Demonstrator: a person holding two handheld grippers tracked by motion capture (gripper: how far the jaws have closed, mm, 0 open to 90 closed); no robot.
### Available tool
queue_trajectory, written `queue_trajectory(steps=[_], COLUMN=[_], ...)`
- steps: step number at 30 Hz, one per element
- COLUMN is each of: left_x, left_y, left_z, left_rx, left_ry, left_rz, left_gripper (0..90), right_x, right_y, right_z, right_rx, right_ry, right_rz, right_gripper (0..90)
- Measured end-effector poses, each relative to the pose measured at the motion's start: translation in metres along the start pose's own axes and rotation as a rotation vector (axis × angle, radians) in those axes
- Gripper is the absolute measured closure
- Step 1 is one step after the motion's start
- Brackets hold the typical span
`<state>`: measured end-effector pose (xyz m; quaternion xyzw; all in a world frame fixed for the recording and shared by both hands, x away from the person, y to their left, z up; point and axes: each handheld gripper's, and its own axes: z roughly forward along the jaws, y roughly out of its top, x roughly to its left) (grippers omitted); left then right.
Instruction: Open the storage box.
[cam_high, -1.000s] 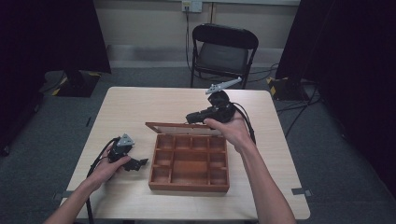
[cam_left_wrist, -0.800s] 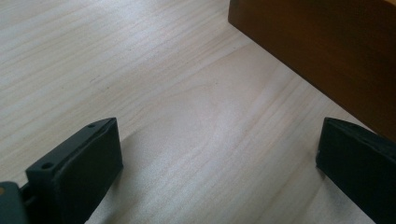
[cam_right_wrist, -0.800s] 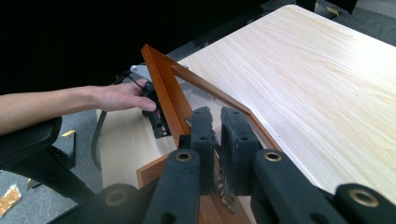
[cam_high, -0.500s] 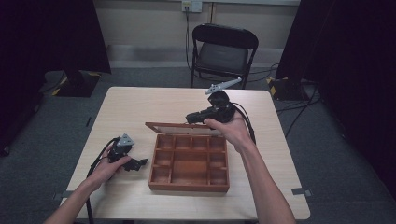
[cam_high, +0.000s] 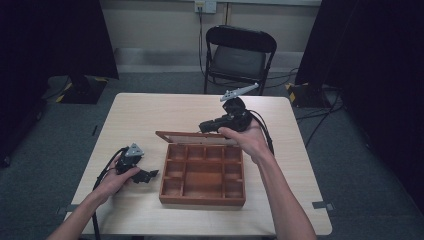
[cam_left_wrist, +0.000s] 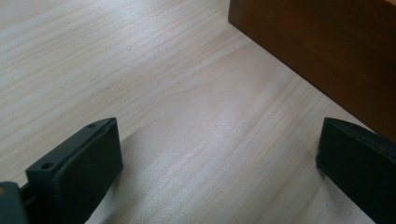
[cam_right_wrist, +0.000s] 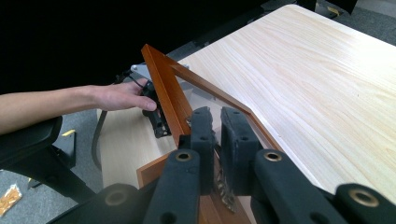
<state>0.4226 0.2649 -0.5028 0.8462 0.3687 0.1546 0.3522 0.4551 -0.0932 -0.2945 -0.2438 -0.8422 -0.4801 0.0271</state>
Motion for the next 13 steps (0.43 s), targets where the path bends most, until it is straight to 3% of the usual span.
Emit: queue_trajectory(steps=[13], left_x=[0.0001], left_y=[0.0001], left_z=[0.0], left_rx=[0.0], left_ry=[0.0], left_rz=[0.001], left_gripper=[0.0], right_x=[-0.0006], right_y=[-0.001], right_z=[0.0001], right_rx=[-0.004], right_ry=[0.007], right_rz=[0.002], right_gripper=[83.5])
